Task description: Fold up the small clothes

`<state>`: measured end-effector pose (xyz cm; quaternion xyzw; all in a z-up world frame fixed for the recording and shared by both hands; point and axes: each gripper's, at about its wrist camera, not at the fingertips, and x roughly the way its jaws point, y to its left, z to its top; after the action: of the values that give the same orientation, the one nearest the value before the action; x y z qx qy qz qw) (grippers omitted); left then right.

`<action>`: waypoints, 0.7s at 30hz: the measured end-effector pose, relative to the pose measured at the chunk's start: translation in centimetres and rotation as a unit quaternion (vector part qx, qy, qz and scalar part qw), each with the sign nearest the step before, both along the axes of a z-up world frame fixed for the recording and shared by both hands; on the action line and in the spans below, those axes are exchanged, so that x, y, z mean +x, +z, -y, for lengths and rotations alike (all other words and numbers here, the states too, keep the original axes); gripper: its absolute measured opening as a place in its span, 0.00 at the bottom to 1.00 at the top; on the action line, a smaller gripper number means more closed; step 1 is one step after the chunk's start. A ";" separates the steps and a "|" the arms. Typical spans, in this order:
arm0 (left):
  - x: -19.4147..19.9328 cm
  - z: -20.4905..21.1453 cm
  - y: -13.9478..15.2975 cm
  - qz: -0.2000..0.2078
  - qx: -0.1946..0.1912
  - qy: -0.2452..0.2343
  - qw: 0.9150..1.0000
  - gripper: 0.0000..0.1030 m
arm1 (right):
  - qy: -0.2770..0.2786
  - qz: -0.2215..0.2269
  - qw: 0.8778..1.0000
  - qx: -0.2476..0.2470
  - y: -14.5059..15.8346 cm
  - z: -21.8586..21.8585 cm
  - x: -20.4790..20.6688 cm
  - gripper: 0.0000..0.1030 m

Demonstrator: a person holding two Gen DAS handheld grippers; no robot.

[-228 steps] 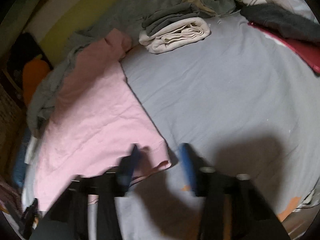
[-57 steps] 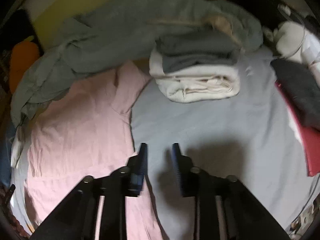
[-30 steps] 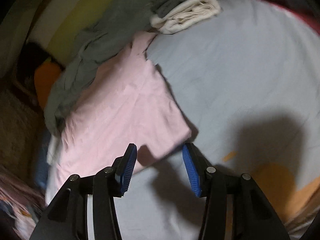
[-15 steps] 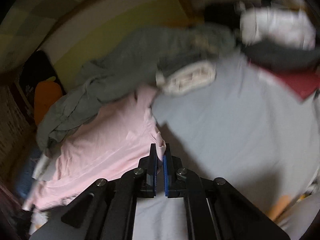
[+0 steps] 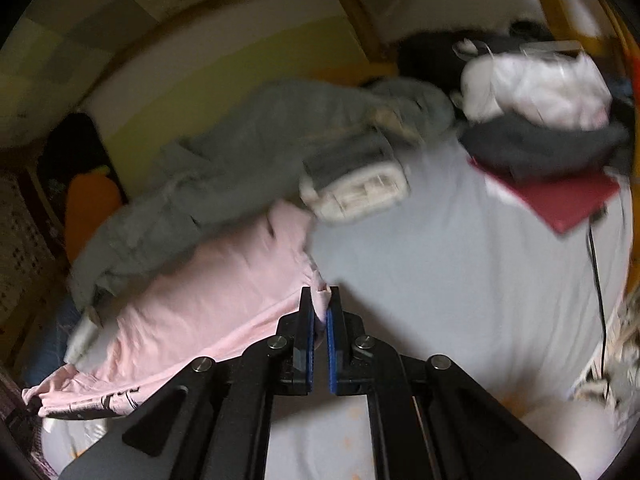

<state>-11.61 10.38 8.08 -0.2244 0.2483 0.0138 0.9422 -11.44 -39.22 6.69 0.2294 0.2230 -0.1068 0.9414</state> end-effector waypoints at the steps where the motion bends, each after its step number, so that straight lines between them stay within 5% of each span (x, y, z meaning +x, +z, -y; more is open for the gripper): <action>1: 0.7 -0.2 0.9 0.007 -0.009 -0.002 1.000 0.02 | 0.006 0.014 1.000 -0.001 1.3 -0.1 0.2 0.04; 4: 4.1 -0.7 2.9 0.052 0.017 -0.022 0.998 0.02 | 0.027 0.052 0.997 -0.045 6.1 -1.1 3.6 0.04; 6: 9.4 -0.5 3.9 0.037 0.056 -0.025 0.997 0.02 | 0.038 0.057 0.994 -0.085 8.0 -2.2 8.2 0.04; 13: 29.3 -1.4 9.3 -0.026 0.069 -0.023 0.997 0.02 | 0.075 0.002 0.990 -0.118 14.2 -4.5 30.1 0.04; 17: 36.4 -3.0 19.6 0.021 0.032 -0.019 0.999 0.02 | 0.067 0.052 0.993 -0.080 23.2 -3.6 37.1 0.04; 21: 35.6 -3.3 31.2 0.126 0.022 -0.027 0.991 0.02 | 0.056 0.159 0.982 -0.085 35.0 -2.8 36.1 0.04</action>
<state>23.95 13.64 39.30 -0.1966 0.1328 -0.0350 0.9708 24.68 -36.45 41.66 0.1499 0.0735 -0.0343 0.9854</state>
